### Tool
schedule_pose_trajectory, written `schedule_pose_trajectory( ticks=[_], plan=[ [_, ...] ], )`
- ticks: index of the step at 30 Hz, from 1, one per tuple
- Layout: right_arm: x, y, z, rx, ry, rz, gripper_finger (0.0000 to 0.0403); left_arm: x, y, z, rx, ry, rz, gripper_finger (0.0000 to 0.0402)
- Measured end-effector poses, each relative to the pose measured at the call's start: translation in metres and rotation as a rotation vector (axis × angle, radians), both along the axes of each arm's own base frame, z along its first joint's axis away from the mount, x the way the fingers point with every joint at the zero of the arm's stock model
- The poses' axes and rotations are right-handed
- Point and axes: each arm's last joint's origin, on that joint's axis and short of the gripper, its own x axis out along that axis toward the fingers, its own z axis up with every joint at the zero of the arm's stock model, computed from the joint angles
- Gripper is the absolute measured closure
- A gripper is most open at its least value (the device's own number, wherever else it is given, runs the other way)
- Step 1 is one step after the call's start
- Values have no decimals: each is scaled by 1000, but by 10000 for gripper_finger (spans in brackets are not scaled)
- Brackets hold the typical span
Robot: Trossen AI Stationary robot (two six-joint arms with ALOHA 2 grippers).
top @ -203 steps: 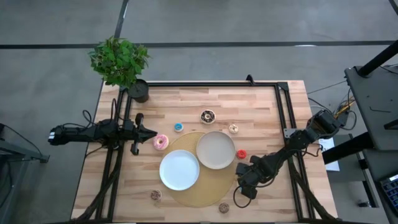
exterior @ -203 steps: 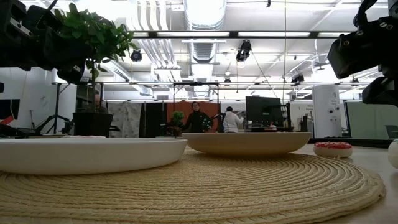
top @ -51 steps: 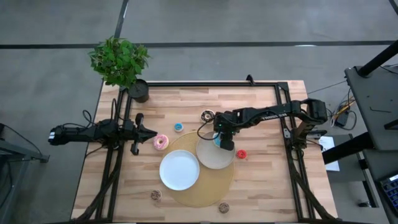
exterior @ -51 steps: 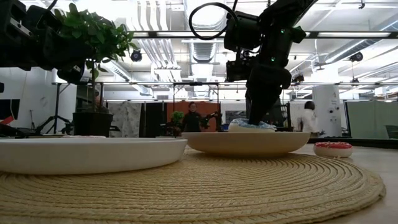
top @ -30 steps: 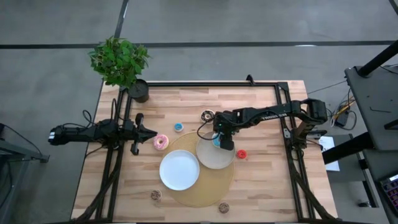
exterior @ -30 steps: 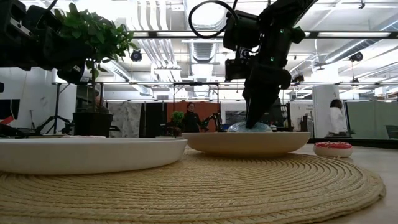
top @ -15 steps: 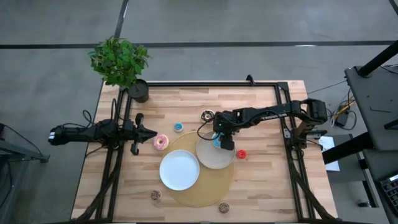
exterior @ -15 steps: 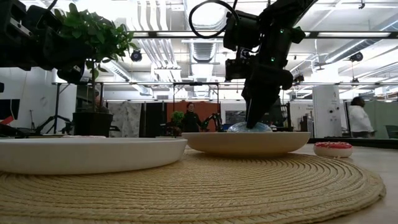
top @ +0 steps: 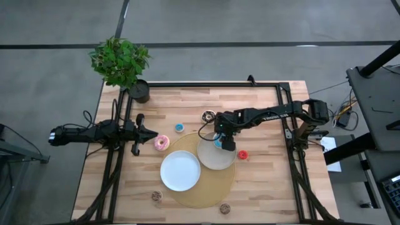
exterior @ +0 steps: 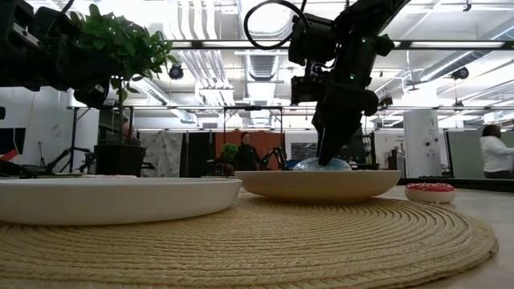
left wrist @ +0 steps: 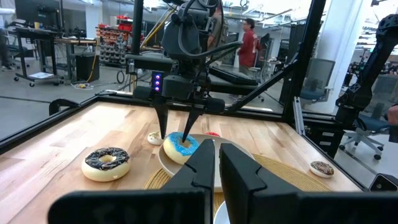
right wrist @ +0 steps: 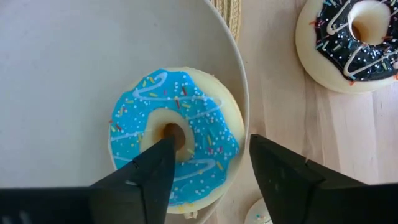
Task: Pick & Place donuts
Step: Put the large blue donut on the gray plate
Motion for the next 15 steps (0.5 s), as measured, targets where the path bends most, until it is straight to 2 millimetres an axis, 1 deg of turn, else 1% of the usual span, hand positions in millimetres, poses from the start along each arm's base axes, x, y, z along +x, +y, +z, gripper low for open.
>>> schedule_pose_trajectory(
  ticks=[15],
  plan=[
    [-2, 2, -2, 50, 7, 16, 207, 0, 0, 0, 0, 0, 0, 402]
  ],
)
